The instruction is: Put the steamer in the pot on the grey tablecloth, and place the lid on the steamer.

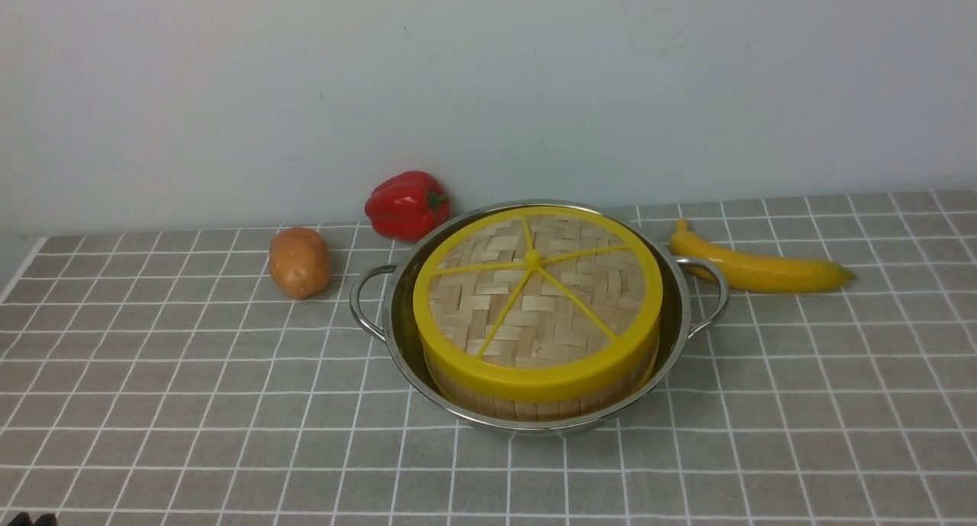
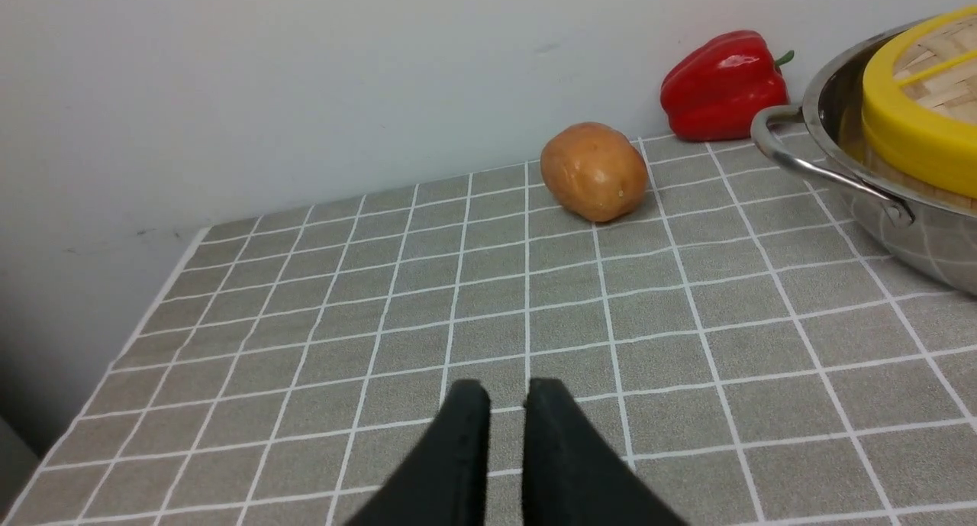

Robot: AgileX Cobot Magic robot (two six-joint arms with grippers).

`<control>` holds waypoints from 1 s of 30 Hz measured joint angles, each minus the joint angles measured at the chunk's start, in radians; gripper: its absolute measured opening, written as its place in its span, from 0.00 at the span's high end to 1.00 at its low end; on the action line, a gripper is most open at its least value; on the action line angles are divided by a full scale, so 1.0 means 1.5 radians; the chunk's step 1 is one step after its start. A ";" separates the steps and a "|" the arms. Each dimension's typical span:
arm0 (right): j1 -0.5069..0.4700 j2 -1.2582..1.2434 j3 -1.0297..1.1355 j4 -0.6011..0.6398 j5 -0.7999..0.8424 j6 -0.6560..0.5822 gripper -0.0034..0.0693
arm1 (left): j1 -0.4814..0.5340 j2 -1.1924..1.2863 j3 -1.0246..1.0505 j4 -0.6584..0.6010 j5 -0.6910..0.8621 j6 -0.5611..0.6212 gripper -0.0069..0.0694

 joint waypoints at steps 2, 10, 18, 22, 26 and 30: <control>0.000 0.000 0.000 0.000 0.000 0.000 0.67 | 0.000 0.000 0.000 0.000 0.001 0.000 0.81; -0.101 -0.010 0.069 -0.086 -0.222 -0.017 0.64 | 0.000 0.000 0.000 0.000 0.001 0.000 0.80; -0.252 -0.047 0.319 -0.133 -0.529 -0.068 0.62 | 0.000 0.000 0.000 0.000 0.001 0.000 0.78; -0.275 -0.078 0.436 -0.139 -0.618 -0.069 0.62 | 0.000 0.000 0.000 0.000 0.001 0.000 0.77; -0.281 -0.082 0.463 -0.139 -0.633 -0.069 0.62 | 0.000 0.000 0.000 0.000 0.001 0.000 0.77; -0.281 -0.083 0.463 -0.139 -0.633 -0.069 0.62 | 0.000 0.000 0.000 0.000 0.001 0.000 0.76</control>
